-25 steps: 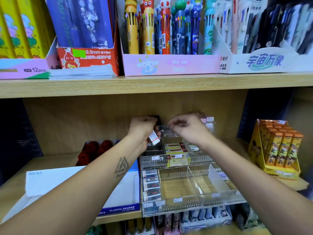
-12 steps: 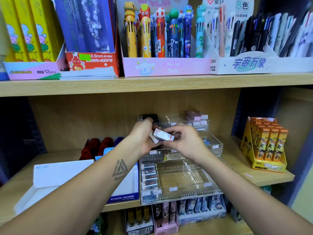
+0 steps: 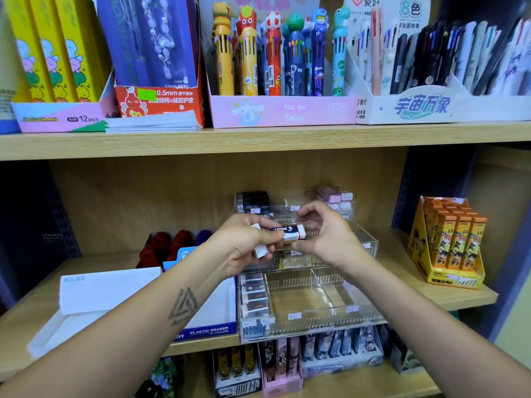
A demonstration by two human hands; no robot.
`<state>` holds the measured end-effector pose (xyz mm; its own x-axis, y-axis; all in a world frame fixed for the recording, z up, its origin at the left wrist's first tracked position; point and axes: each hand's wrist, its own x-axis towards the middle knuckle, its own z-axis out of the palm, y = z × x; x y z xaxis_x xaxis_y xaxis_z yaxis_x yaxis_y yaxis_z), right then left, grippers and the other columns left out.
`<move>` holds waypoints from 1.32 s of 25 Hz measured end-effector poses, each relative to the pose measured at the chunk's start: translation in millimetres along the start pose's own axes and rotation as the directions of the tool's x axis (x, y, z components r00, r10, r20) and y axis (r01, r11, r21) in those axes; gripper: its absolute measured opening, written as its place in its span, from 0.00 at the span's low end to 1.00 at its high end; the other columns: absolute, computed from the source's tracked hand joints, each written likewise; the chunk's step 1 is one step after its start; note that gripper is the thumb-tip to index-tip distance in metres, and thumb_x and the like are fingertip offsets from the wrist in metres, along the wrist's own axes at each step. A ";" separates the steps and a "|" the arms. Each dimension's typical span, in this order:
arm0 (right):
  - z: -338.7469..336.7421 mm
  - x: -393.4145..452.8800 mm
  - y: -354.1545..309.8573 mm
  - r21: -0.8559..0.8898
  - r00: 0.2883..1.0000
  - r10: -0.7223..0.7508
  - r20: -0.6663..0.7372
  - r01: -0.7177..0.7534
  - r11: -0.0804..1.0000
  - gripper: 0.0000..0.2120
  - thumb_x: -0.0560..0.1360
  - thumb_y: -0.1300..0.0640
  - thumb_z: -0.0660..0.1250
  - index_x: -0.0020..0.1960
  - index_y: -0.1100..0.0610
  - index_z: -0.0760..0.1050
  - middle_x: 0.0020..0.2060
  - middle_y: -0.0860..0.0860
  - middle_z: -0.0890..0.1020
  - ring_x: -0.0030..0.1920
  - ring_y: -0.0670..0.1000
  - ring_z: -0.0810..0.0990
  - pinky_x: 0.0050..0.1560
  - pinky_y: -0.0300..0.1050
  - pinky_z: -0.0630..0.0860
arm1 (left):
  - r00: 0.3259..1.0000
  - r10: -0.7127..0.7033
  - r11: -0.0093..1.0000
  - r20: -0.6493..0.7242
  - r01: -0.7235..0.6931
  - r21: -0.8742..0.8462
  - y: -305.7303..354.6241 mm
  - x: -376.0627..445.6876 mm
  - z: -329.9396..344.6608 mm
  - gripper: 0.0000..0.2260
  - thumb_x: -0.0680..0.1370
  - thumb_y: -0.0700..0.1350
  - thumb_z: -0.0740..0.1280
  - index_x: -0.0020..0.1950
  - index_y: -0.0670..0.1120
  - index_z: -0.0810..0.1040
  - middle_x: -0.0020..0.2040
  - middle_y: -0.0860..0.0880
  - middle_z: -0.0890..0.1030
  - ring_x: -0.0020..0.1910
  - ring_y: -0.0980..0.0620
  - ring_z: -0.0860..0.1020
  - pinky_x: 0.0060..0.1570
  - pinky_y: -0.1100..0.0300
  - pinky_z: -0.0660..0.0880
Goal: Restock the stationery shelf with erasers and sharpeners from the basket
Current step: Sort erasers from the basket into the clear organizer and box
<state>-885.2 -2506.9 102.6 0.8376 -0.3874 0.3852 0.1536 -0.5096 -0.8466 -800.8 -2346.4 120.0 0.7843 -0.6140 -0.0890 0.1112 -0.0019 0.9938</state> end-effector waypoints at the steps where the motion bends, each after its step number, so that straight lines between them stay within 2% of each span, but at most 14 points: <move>1: -1.5 -1.5 -0.1 0.146 0.996 0.081 0.034 -0.085 0.986 0.23 0.66 0.74 0.75 0.53 0.55 0.73 0.49 0.55 0.81 0.48 0.53 0.83 0.49 0.51 0.82 | 0.999 0.030 1.000 -0.028 -0.030 0.006 -0.9 0.8 0.4 0.07 0.73 0.31 0.73 0.50 0.39 0.81 0.37 0.41 0.80 0.29 0.51 0.75 0.27 0.61 0.75; 3: -3.0 -5.5 -2.4 0.411 0.974 0.192 0.120 -0.225 0.884 0.21 0.69 0.76 0.72 0.57 0.62 0.71 0.49 0.62 0.83 0.45 0.56 0.84 0.49 0.52 0.83 | 0.995 0.091 0.995 -0.051 -0.089 0.033 -2.8 2.3 2.8 0.09 0.73 0.31 0.73 0.51 0.38 0.80 0.36 0.44 0.79 0.30 0.51 0.77 0.28 0.60 0.76; 5: -3.0 -4.8 -2.5 0.575 0.960 0.236 0.154 -0.281 0.769 0.18 0.71 0.74 0.71 0.59 0.66 0.71 0.44 0.64 0.83 0.41 0.57 0.85 0.45 0.48 0.84 | 0.989 0.132 0.989 -0.059 -0.127 0.082 -3.9 3.5 5.3 0.09 0.74 0.33 0.74 0.52 0.39 0.80 0.36 0.46 0.79 0.31 0.51 0.78 0.30 0.60 0.76; 7: -5.4 -0.9 -2.4 0.630 0.962 0.247 0.119 -0.265 0.730 0.16 0.72 0.73 0.70 0.59 0.69 0.73 0.41 0.63 0.83 0.37 0.54 0.84 0.40 0.42 0.83 | 0.991 0.123 0.987 -0.047 -0.117 0.110 -3.0 3.9 8.4 0.08 0.75 0.35 0.73 0.53 0.39 0.80 0.37 0.44 0.80 0.30 0.51 0.77 0.30 0.60 0.76; 10: -10.1 7.4 -4.8 0.594 0.973 0.223 0.055 -0.211 0.776 0.15 0.72 0.72 0.71 0.58 0.67 0.76 0.40 0.61 0.83 0.35 0.50 0.83 0.36 0.37 0.79 | 0.997 0.069 0.984 -0.020 -0.065 0.164 1.3 0.6 10.9 0.07 0.77 0.37 0.71 0.54 0.38 0.80 0.35 0.43 0.82 0.26 0.51 0.76 0.27 0.60 0.75; 13: -1.8 12.7 -7.8 0.464 0.983 0.185 0.016 -0.171 0.869 0.12 0.72 0.69 0.73 0.54 0.63 0.77 0.38 0.57 0.84 0.39 0.52 0.83 0.43 0.43 0.81 | 0.996 0.076 0.990 -0.053 -0.069 0.125 3.5 -1.0 6.7 0.07 0.74 0.35 0.74 0.51 0.37 0.80 0.34 0.43 0.82 0.26 0.51 0.76 0.27 0.60 0.76; 15: 13.0 12.1 -12.7 0.369 0.984 0.165 0.070 -0.179 0.912 0.16 0.73 0.66 0.73 0.60 0.61 0.78 0.43 0.58 0.84 0.44 0.54 0.83 0.53 0.49 0.81 | 0.992 0.086 0.993 -0.096 -0.077 0.088 2.8 -4.1 -1.7 0.07 0.72 0.34 0.76 0.47 0.39 0.80 0.34 0.42 0.82 0.26 0.52 0.76 0.29 0.60 0.76; 20: 58.0 6.2 -34.2 0.319 0.939 0.171 0.299 -0.268 0.909 0.25 0.75 0.67 0.70 0.71 0.60 0.71 0.43 0.57 0.77 0.41 0.50 0.78 0.51 0.48 0.78 | 0.991 0.071 0.995 -0.115 -0.061 0.084 -0.7 -24.9 -47.7 0.08 0.74 0.30 0.72 0.51 0.36 0.78 0.36 0.39 0.79 0.31 0.48 0.76 0.33 0.58 0.77; 22: 79.7 6.5 -38.3 0.175 0.932 0.116 0.343 -0.185 0.967 0.27 0.74 0.69 0.70 0.71 0.59 0.72 0.41 0.55 0.78 0.41 0.50 0.79 0.50 0.49 0.78 | 0.995 0.041 0.990 -0.096 -0.027 0.138 -2.3 -39.3 -72.2 0.08 0.75 0.30 0.69 0.54 0.34 0.79 0.35 0.40 0.79 0.32 0.49 0.77 0.34 0.58 0.77; 24: 101.2 6.6 -42.9 -0.038 0.929 0.049 0.366 -0.037 0.999 0.23 0.71 0.69 0.70 0.64 0.57 0.77 0.41 0.53 0.83 0.40 0.50 0.81 0.51 0.53 0.80 | 0.993 -0.002 0.977 -0.121 0.027 0.210 -5.8 -53.6 -94.0 0.07 0.75 0.29 0.67 0.52 0.33 0.80 0.37 0.39 0.78 0.32 0.50 0.76 0.35 0.57 0.77; 26: 120.8 4.7 -43.8 -0.313 0.907 -0.017 0.421 0.163 0.935 0.15 0.69 0.65 0.71 0.54 0.55 0.81 0.42 0.51 0.85 0.41 0.49 0.82 0.50 0.51 0.80 | 0.979 -0.031 0.951 -0.202 0.091 0.297 -13.7 -63.6 -115.0 0.08 0.75 0.27 0.63 0.49 0.37 0.77 0.42 0.38 0.78 0.36 0.48 0.77 0.36 0.55 0.79; 28: 142.7 -0.3 -41.7 -0.519 0.854 -0.053 0.518 0.363 0.774 0.11 0.70 0.61 0.71 0.52 0.54 0.84 0.44 0.51 0.85 0.45 0.50 0.82 0.47 0.43 0.78 | 0.968 -0.055 0.934 -0.243 0.136 0.329 -24.4 -70.1 -134.7 0.12 0.76 0.25 0.60 0.52 0.40 0.72 0.45 0.37 0.78 0.41 0.45 0.79 0.42 0.50 0.80; 30: 165.3 -4.9 -36.0 -0.579 0.813 -0.040 0.581 0.447 0.682 0.10 0.71 0.61 0.70 0.52 0.54 0.84 0.46 0.52 0.85 0.49 0.52 0.81 0.49 0.44 0.78 | 0.972 -0.053 0.924 -0.228 0.135 0.359 -33.3 -75.0 -148.4 0.12 0.76 0.25 0.60 0.54 0.40 0.69 0.45 0.35 0.79 0.45 0.42 0.80 0.51 0.45 0.79; 33: 187.1 -8.3 -25.8 -0.593 0.790 -0.044 0.611 0.495 0.635 0.10 0.72 0.61 0.70 0.52 0.54 0.83 0.49 0.54 0.84 0.54 0.55 0.80 0.52 0.48 0.78 | 0.980 -0.041 0.929 -0.195 0.109 0.355 -38.5 -80.7 -159.4 0.08 0.78 0.27 0.63 0.48 0.39 0.71 0.43 0.34 0.78 0.44 0.41 0.80 0.58 0.40 0.78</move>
<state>-798.0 -2346.7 52.5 0.9755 0.1861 0.1171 0.2008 -0.9711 -0.1290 -771.1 -2170.9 78.3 0.8830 -0.4478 -0.1406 -0.0277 -0.3488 0.9368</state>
